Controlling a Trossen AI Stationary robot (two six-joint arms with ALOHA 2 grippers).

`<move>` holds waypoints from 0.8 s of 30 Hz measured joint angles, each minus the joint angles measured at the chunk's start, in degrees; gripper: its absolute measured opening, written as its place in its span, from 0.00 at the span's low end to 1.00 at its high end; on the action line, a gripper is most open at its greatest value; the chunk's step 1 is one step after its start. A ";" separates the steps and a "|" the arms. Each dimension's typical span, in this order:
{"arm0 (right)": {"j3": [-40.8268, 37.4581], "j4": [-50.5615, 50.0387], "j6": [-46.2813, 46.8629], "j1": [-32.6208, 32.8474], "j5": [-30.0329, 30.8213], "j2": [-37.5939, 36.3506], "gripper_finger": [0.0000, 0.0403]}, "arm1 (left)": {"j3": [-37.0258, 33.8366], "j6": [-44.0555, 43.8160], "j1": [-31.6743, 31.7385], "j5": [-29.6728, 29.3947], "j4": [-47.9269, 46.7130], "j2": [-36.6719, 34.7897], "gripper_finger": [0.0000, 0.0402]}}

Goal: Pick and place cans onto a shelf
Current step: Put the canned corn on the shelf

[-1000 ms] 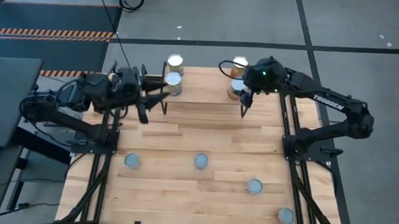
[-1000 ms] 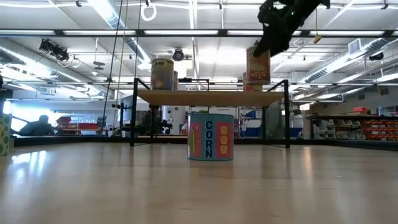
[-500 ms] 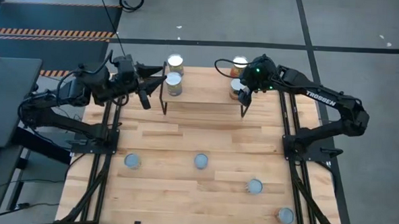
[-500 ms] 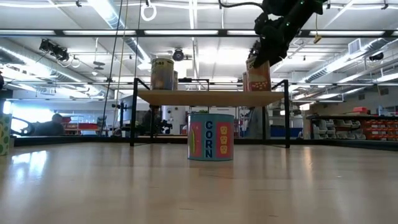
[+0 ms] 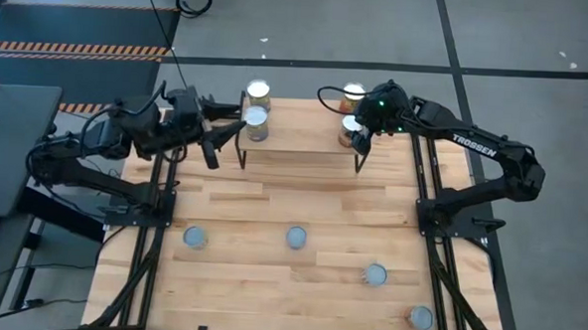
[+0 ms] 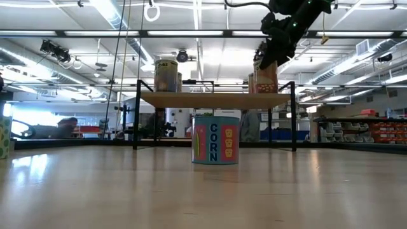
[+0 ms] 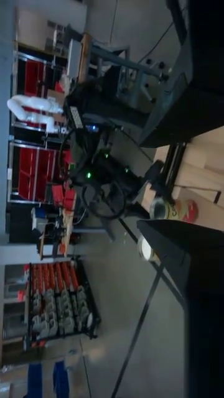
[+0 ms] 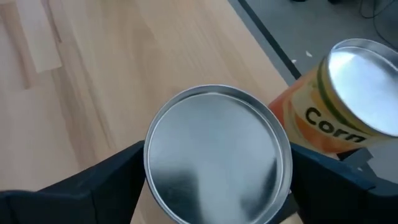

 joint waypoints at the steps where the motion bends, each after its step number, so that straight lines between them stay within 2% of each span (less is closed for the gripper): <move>1: 0.00 -0.01 -0.08 0.00 0.61 -0.05 0.91 | 0.00 0.00 -0.46 0.02 -0.11 0.00 0.51; 9: 0.00 3.18 -0.58 0.26 0.95 -0.78 0.91 | 0.00 -0.31 -3.62 0.00 -0.32 0.00 0.50; 16: 0.00 3.75 -0.51 0.48 2.49 -4.44 0.91 | 0.00 -0.31 -4.69 0.00 -0.32 0.00 0.50; 19: 0.02 1.36 -0.39 0.48 3.05 -7.33 0.90 | 0.00 -0.53 -4.70 0.00 -0.43 0.00 0.50; 24: 0.02 -8.74 -0.42 0.48 3.30 -10.42 0.89 | 0.00 -1.92 -5.06 0.57 -2.82 0.02 0.50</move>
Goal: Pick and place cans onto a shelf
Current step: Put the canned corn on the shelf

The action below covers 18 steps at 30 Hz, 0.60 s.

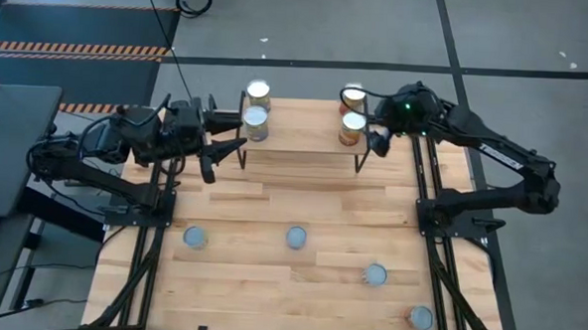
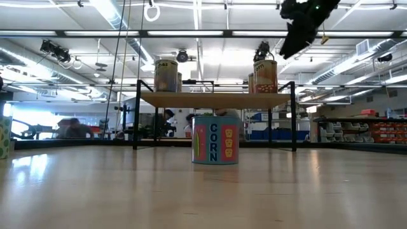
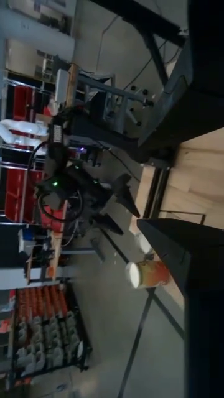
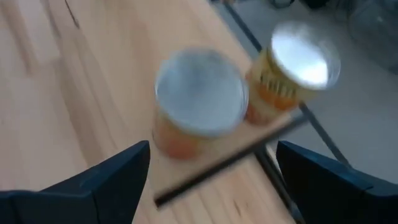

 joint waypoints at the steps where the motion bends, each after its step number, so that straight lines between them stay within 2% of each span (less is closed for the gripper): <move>1: 0.00 -1.50 0.00 0.00 0.62 -0.10 0.89 | 0.00 -0.04 -0.23 0.15 -0.51 0.01 0.50; 8: 0.00 0.60 -0.10 -0.11 9.12 2.17 0.87 | 0.00 -0.07 -1.19 0.33 -0.80 0.26 0.50; 18: 0.00 2.37 -0.19 -0.11 9.28 4.79 0.87 | 0.00 -0.22 -1.19 0.35 -0.78 0.26 0.50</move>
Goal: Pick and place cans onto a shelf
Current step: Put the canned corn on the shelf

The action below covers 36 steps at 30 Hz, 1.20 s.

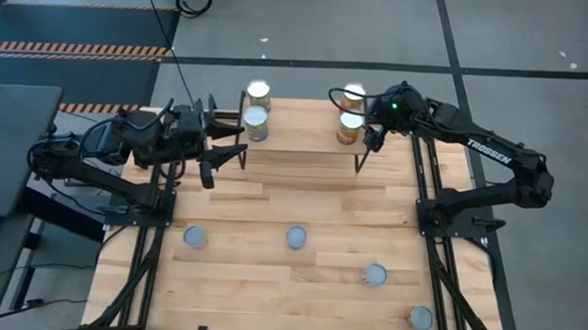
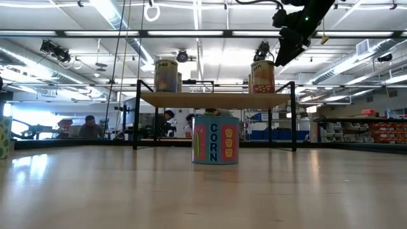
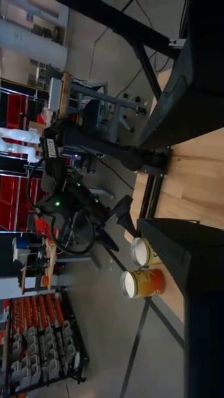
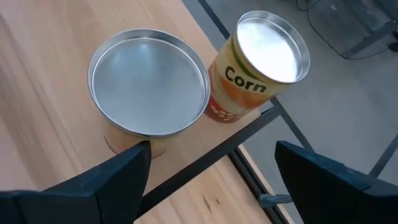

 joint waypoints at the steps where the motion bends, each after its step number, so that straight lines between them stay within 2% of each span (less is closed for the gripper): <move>1: 0.00 -0.09 -0.01 0.00 -0.02 -0.15 0.87 | 0.00 0.00 0.00 0.00 0.00 0.00 0.50; 7: 0.62 -0.05 1.72 2.00 0.00 -2.51 0.87 | 0.00 -0.02 0.00 -0.01 0.24 -0.22 0.50; 11: 0.85 7.80 4.08 3.48 1.09 -3.29 0.86 | 0.00 0.18 0.02 0.00 0.31 -0.22 0.50; 15: 0.85 13.24 2.87 2.52 2.62 -0.34 0.85 | 0.00 0.43 0.09 -0.02 0.44 -0.15 0.50; 20: 0.83 11.77 3.15 0.78 -0.30 3.41 0.85 | 0.00 -0.27 0.02 -0.01 0.44 -0.13 0.50; 36: 0.86 7.50 3.16 0.07 1.12 4.18 0.85 | 0.00 0.33 0.02 -0.02 0.39 -0.13 0.50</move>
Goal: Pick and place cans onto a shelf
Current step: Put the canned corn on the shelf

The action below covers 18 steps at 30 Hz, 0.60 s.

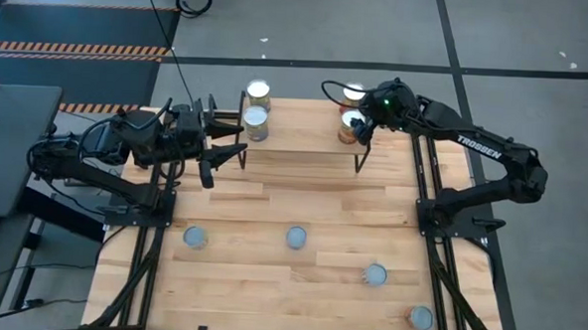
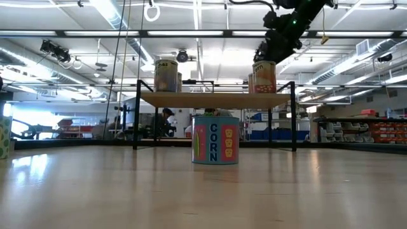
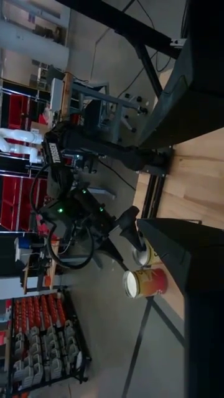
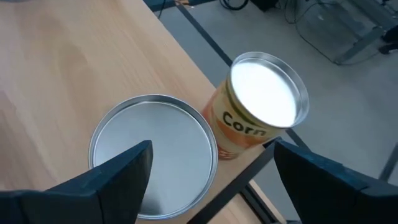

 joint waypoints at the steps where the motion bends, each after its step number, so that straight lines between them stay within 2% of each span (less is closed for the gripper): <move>1: 0.02 -0.07 0.01 0.00 0.31 0.00 0.85 | 0.00 0.03 0.00 0.00 0.00 0.00 0.50; 5: 0.01 0.17 -0.04 -0.02 -1.29 0.00 0.85 | 0.00 0.15 0.00 0.00 0.00 0.00 0.50; 18: -0.12 1.05 -0.17 0.15 -1.18 -1.73 0.85 | 0.00 0.33 0.00 0.00 -0.01 -0.15 0.50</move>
